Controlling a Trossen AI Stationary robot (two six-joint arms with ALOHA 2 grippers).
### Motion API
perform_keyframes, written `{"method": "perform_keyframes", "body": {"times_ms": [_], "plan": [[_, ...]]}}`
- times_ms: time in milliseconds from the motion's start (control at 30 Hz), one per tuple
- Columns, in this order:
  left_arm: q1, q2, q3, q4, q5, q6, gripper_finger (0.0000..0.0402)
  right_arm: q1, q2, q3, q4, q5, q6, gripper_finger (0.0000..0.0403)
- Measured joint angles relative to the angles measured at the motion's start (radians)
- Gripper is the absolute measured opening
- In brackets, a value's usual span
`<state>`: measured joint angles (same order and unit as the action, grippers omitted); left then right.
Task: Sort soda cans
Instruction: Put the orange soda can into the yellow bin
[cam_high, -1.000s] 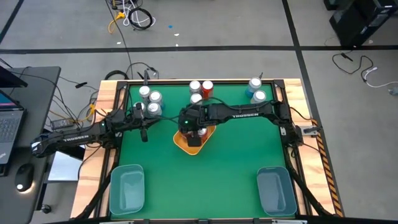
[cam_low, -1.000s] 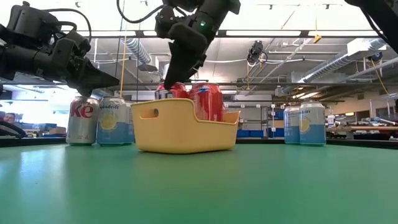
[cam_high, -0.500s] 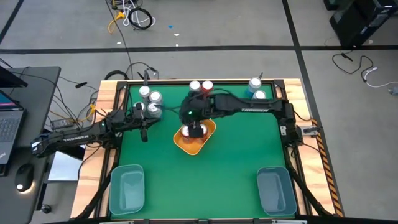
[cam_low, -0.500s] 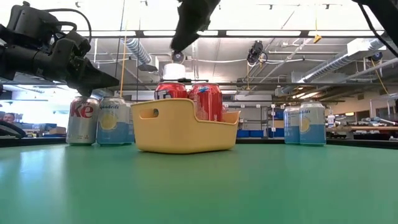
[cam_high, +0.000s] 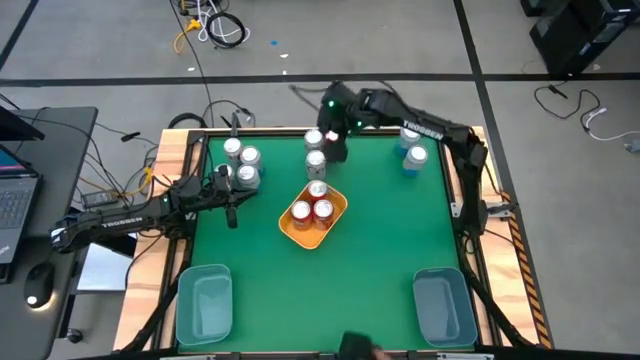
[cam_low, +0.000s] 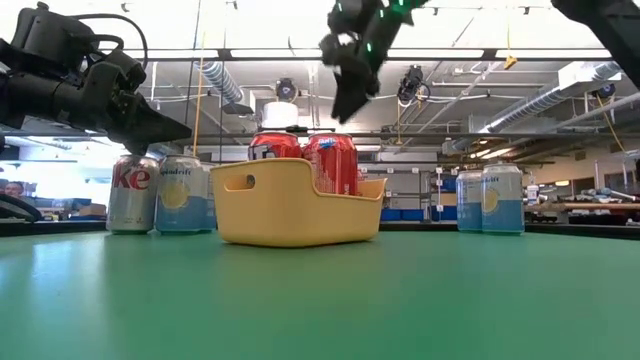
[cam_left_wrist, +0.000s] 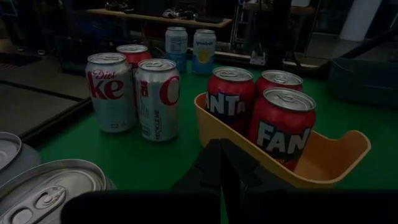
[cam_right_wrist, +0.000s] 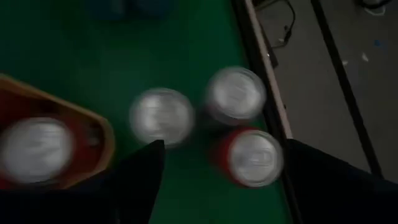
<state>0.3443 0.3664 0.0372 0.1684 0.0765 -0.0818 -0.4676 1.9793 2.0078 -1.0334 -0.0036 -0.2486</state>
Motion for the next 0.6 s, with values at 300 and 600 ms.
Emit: {"method": "perform_keyframes", "body": {"times_ms": [300,600], "plan": [[0.0,0.0,-0.001,0.0,-0.005,0.0,0.0002,-0.152,0.0,-0.203,0.225,-0.171,-0.058,0.0343],[0.0,0.0,-0.001,-0.001,-0.017,0.0,0.0002,-0.166,0.001,-0.334,0.33,-0.181,-0.065,0.0347]]}}
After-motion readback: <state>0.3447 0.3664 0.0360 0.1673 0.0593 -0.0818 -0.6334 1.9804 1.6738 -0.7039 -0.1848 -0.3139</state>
